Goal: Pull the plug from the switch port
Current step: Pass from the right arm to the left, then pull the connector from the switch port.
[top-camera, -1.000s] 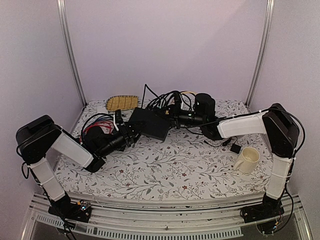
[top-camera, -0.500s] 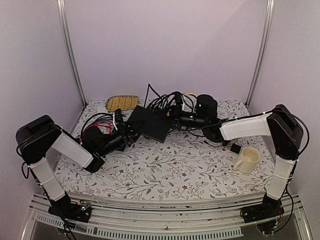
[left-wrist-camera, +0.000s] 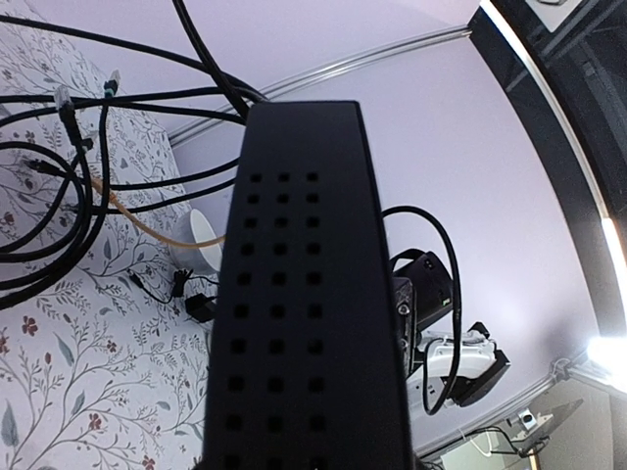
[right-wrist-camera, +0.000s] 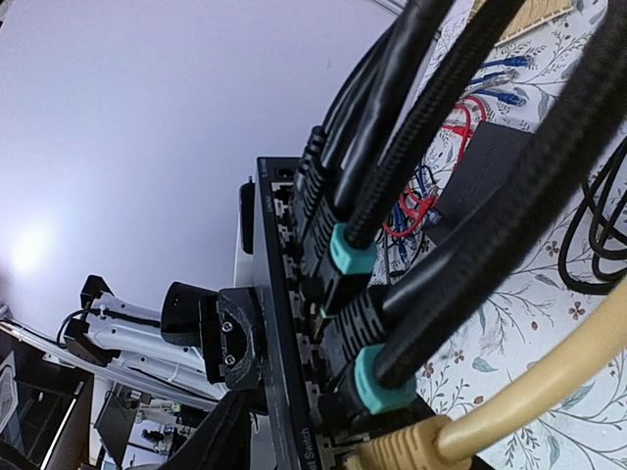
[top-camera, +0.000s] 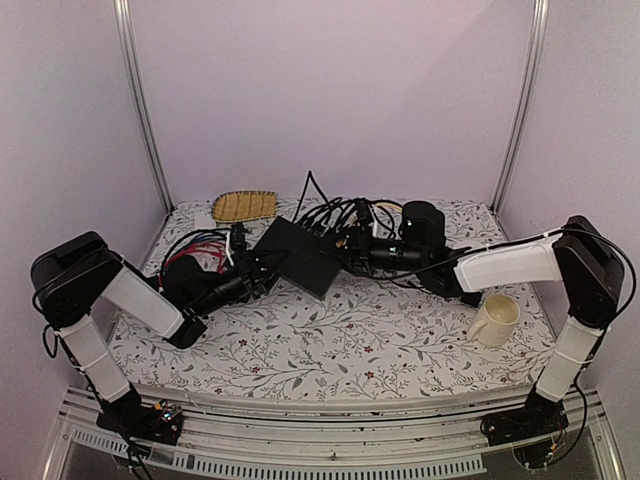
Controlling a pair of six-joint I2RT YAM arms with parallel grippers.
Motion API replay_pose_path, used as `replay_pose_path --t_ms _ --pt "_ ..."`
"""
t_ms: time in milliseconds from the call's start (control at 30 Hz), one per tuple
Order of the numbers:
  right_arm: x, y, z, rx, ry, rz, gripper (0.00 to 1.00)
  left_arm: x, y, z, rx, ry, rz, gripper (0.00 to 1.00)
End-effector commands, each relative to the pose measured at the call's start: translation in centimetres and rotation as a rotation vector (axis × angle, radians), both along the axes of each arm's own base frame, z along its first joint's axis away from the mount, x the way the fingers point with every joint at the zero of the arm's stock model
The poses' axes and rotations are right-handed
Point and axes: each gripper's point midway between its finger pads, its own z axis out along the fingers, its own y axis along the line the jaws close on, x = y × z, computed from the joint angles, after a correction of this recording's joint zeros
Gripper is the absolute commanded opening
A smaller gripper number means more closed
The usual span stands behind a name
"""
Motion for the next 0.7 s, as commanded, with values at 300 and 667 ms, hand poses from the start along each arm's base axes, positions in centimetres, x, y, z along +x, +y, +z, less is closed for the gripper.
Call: replay_pose_path --t_ms 300,667 --pt "-2.4 -6.1 3.1 0.004 -0.126 0.000 0.49 2.8 1.2 4.4 -0.079 -0.124 0.104 0.00" --pt "0.2 -7.2 3.7 -0.106 -0.079 -0.088 0.46 1.7 2.0 3.5 -0.062 -0.088 0.089 0.00"
